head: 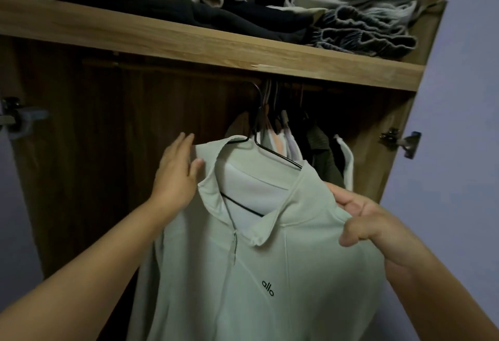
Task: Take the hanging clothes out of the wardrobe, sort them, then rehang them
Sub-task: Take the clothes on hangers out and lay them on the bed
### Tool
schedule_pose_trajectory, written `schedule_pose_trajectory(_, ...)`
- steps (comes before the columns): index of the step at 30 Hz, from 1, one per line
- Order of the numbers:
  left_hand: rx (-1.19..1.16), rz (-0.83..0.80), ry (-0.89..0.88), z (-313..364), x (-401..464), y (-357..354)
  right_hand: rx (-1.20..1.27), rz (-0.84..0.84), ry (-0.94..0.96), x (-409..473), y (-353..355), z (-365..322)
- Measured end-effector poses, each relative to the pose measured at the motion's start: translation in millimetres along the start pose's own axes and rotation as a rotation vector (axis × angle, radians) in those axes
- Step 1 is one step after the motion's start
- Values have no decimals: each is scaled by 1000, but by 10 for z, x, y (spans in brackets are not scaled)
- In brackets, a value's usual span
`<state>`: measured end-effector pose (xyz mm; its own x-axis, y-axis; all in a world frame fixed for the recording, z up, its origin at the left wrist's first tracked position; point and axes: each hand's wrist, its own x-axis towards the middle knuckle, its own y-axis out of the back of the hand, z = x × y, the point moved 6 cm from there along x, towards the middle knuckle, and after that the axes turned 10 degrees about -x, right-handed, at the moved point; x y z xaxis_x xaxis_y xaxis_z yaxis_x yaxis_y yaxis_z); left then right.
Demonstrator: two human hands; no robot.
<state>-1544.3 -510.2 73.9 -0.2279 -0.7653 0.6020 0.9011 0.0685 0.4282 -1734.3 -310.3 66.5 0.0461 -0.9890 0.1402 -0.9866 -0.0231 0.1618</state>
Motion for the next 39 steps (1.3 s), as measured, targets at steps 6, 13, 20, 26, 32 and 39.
schedule_pose_trajectory(6, -4, 3, -173, 402, -354, 35, -36, 64, -68, -741, -1, -97)
schedule_pose_trajectory(13, -221, -127, -234, 773, -668, 185, -39, 208, -122, -1441, -276, -191)
schedule_pose_trajectory(20, -317, -397, -436, 1090, -1264, 297, 16, 433, -148, -2266, -811, -212)
schedule_pose_trajectory(26, -416, -375, -511, 1423, -1829, 406, -327, 628, -329, -3162, -1356, -414)
schedule_pose_trajectory(32, -504, -414, -574, 1878, -2444, 556, -851, 1072, -557, -3980, -1844, -646)
schedule_pose_trajectory(39, -635, -547, -576, 2205, -3359, 892, -1257, 1434, -724, -4910, -2783, -865)
